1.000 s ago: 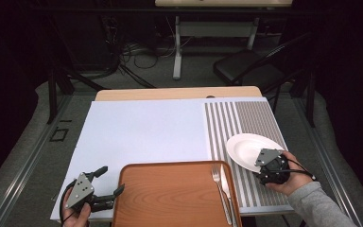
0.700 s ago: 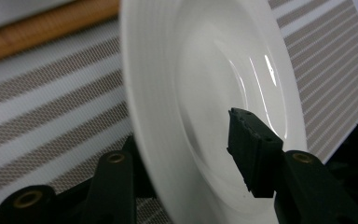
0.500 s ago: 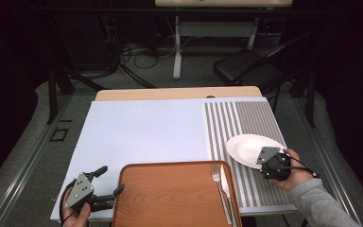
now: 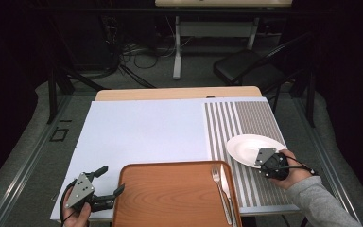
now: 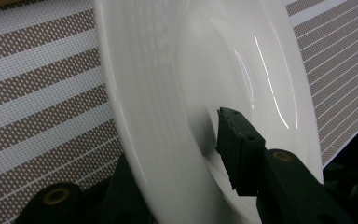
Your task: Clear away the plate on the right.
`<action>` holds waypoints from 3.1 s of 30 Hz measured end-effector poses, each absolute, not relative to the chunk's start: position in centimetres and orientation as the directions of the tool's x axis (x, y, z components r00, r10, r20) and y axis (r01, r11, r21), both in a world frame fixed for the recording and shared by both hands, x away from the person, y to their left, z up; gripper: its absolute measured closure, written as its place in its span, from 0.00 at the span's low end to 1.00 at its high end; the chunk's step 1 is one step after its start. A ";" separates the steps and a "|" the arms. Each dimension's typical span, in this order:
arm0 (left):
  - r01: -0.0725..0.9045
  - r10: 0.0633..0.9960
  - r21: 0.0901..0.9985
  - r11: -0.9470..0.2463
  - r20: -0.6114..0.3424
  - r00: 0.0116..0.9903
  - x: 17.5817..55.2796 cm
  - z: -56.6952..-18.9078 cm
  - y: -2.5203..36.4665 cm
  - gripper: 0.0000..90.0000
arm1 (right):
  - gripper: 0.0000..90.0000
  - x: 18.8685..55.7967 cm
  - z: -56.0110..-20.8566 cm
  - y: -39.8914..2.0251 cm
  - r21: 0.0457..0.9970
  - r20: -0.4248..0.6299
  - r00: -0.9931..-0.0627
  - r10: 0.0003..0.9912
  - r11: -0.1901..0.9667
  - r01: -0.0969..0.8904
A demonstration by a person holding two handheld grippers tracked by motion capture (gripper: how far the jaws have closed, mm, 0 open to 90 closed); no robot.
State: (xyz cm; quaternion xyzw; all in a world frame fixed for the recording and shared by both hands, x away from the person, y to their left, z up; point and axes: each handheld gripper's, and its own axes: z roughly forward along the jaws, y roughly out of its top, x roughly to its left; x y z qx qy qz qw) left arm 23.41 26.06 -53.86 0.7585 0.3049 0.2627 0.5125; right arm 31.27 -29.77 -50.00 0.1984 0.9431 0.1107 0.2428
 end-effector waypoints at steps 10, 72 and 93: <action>0.192 0.732 0.938 -0.290 0.088 0.676 23.4 -53.9 26.1 0.17 | 0.82 31.0 -50.1 -29.4 0.264 -0.441 -0.811 0.384 0.919 0.291; 0.196 0.733 0.937 -0.289 0.085 0.674 23.5 -53.9 26.1 0.17 | 0.90 28.4 -44.7 -26.0 0.419 -0.480 -0.845 0.235 0.908 0.014; 0.192 0.733 0.937 -0.292 0.091 0.674 23.4 -53.9 26.2 0.17 | 0.90 27.3 -44.4 -22.1 0.420 -0.522 -0.844 0.127 0.899 -0.124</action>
